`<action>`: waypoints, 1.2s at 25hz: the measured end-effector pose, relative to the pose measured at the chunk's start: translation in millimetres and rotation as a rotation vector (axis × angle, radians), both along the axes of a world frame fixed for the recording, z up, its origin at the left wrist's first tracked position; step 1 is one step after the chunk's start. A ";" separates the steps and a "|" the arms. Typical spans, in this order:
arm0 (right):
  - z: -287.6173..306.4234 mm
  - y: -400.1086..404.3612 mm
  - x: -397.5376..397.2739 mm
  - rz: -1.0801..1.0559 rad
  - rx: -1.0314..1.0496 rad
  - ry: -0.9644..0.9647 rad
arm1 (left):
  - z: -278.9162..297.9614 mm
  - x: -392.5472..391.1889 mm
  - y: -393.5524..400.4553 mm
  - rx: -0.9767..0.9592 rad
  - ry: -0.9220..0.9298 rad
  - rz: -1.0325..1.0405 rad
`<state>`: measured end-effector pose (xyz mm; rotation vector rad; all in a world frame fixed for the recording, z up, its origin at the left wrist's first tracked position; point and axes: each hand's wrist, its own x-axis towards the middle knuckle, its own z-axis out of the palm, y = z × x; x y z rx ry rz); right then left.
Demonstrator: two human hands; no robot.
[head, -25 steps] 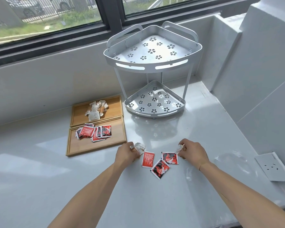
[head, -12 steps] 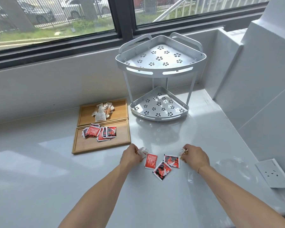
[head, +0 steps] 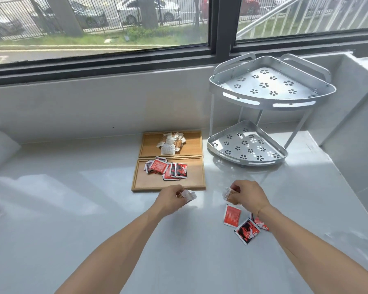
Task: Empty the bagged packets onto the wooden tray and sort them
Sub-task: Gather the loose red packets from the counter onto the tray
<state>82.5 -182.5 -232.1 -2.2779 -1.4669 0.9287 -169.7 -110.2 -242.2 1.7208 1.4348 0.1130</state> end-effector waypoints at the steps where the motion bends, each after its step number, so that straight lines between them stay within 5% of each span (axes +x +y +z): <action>1: 2.6 12.6 -10.2 0.030 0.001 -0.011 | 4.0 -10.0 9.6 0.013 0.013 -0.002; 12: 10.4 160.5 -88.8 0.262 -0.025 -0.140 | 21.5 -84.9 149.0 0.102 0.211 -0.034; 30: -52.8 271.1 -55.7 0.323 -0.075 -0.400 | -40.9 -46.5 284.3 0.194 0.463 -0.292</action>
